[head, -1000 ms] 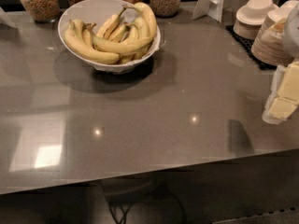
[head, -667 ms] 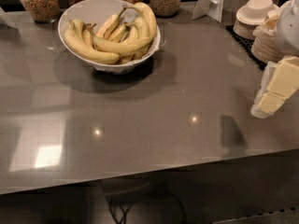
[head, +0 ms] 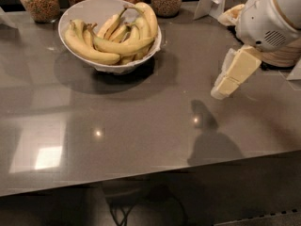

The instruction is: Pick banana from white bowl

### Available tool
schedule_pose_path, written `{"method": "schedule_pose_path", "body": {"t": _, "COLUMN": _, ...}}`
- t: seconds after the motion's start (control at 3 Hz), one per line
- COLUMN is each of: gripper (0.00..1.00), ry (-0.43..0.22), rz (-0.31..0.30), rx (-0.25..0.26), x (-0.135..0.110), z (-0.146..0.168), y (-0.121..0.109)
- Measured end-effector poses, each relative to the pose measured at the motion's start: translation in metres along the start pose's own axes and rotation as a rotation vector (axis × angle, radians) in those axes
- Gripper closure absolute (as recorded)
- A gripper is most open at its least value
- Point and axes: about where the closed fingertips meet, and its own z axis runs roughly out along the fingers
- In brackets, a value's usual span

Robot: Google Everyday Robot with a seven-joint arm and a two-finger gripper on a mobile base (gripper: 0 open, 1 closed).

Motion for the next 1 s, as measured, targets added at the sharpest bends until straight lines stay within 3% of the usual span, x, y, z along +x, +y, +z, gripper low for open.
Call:
{"method": "schedule_pose_path", "body": {"t": 0.67, "gripper": 0.0, "ry": -0.127, "rz": -0.1, "rx": -0.018, "x": -0.063, "z": 0.053, "y": -0.033}}
{"method": "schedule_pose_path", "body": {"t": 1.0, "gripper": 0.0, "ry": -0.144, "rz": -0.16, "rx": -0.038, "x": -0.089, "z": 0.078, "y": -0.041}}
